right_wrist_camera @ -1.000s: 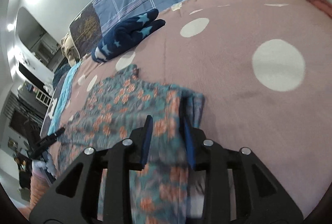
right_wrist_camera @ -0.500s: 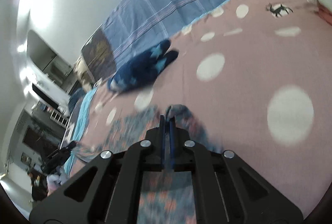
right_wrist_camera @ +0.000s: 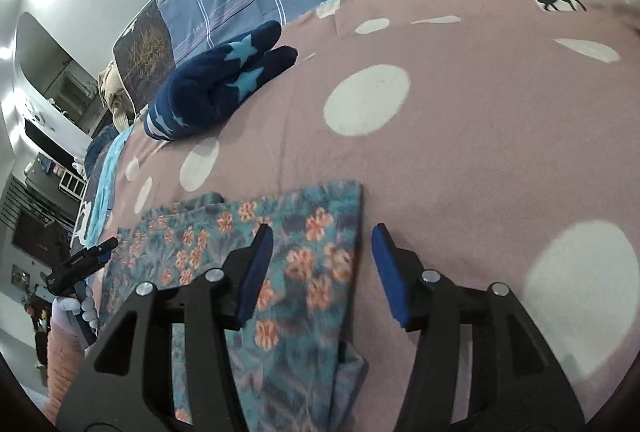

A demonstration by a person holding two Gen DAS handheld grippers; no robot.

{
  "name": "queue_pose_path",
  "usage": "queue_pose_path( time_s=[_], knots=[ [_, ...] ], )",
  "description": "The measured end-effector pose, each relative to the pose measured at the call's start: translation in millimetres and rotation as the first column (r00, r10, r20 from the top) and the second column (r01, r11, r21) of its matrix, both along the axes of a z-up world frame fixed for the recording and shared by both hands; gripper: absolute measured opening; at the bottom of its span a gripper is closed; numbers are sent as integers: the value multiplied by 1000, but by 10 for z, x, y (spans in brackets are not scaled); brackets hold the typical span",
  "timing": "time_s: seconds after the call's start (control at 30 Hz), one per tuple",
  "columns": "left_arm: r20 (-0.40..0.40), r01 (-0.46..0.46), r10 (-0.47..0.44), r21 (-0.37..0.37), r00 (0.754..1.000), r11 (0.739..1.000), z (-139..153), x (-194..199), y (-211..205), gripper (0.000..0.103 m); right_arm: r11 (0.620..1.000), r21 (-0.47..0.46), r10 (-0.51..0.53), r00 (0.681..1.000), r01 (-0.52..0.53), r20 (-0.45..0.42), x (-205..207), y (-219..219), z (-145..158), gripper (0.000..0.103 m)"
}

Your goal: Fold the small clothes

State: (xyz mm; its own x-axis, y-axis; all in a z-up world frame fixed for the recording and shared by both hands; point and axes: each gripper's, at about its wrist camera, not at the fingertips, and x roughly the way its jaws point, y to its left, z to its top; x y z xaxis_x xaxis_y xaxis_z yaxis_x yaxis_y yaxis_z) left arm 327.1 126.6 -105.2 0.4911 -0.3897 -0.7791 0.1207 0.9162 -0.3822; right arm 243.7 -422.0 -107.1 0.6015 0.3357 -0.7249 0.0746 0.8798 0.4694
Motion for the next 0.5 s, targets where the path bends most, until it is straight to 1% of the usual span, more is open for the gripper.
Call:
queue_pose_path(
  time_s=[0.03,0.07,0.1,0.13,0.2,0.23,0.27,0.3,0.37,0.4,0.43,0.47,0.5],
  knots=[
    [-4,0,-1,-50,1000,999,20,-7,7,1,1000,-5,3,1000,-3,6,11,19,18,2],
    [16,-14,15,-73,1000,997,85,-51,26,1,1000,15,2,1000,-3,13,8,32,62,3],
    [55,-12,16,-77,998,997,188,-117,24,1,999,42,-17,998,15,52,-50,23,152,3],
    [118,0,9,-73,993,997,352,-233,26,1,998,65,-21,995,15,100,-127,23,262,3],
    [205,24,-6,-87,979,996,609,-401,61,1,996,92,-14,979,-5,204,-289,24,516,3],
    [252,31,-9,-82,968,996,742,-470,86,1,996,89,-12,970,-10,243,-335,29,616,3],
    [275,27,-9,-63,961,998,814,-485,75,1,997,81,-11,963,-11,269,-352,30,695,3],
    [288,20,-9,-36,958,999,858,-474,65,2,998,65,-8,961,-10,276,-307,48,741,3],
    [281,-3,-2,15,960,1000,815,-352,37,2,999,51,-12,971,0,240,-152,68,680,4],
    [265,2,-12,39,964,999,746,-288,28,2,999,35,-7,981,0,195,-22,90,569,4],
    [230,18,-35,74,973,997,594,-174,-8,2,1000,11,-6,989,5,150,87,108,439,5],
    [204,28,-45,88,978,996,493,-118,-22,4,1000,-13,-10,994,12,106,169,118,303,8],
    [169,37,-54,103,984,994,364,-45,-40,4,999,-33,-12,999,14,45,257,127,125,8]
  ],
)
